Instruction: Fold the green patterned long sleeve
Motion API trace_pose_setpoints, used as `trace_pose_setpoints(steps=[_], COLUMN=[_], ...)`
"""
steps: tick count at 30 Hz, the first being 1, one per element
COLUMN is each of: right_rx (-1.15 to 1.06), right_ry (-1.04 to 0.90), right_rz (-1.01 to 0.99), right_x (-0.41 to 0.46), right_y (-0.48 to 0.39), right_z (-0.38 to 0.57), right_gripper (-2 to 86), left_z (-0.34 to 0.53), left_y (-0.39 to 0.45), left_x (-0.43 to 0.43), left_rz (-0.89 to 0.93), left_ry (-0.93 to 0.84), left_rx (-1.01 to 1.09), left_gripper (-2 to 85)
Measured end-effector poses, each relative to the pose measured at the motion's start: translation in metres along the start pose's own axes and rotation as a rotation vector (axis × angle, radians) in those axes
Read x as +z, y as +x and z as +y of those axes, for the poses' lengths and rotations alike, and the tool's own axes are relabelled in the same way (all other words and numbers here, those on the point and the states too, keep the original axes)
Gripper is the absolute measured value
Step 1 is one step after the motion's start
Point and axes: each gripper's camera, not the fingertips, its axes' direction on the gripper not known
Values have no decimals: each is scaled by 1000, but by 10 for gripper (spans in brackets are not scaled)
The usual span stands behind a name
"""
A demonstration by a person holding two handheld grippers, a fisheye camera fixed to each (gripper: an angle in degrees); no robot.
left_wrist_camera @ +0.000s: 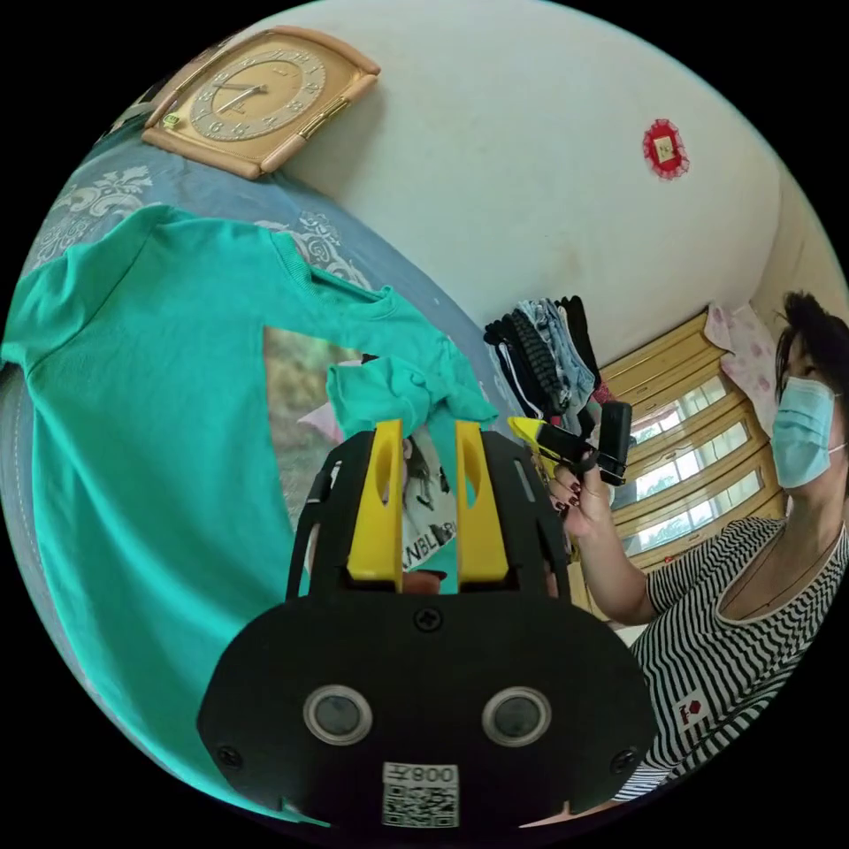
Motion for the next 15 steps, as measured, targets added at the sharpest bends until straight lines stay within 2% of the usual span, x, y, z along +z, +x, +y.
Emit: trace_pose_setpoints(steps=[6, 9, 15], right_rx=[-137, -255, -412], right_ry=[-88, -79, -149], right_rz=[103, 250, 332], right_x=[39, 60, 121], right_y=[-36, -62, -84], right_z=[-12, -27, -67], right_gripper=[58, 57, 58], left_z=[-46, -65, -81], left_y=[-13, -8, -13], left_x=[30, 45, 70], left_rz=[-73, -223, -356], left_ry=[-65, -112, -160], left_rx=[33, 71, 90], left_gripper=[124, 125, 90])
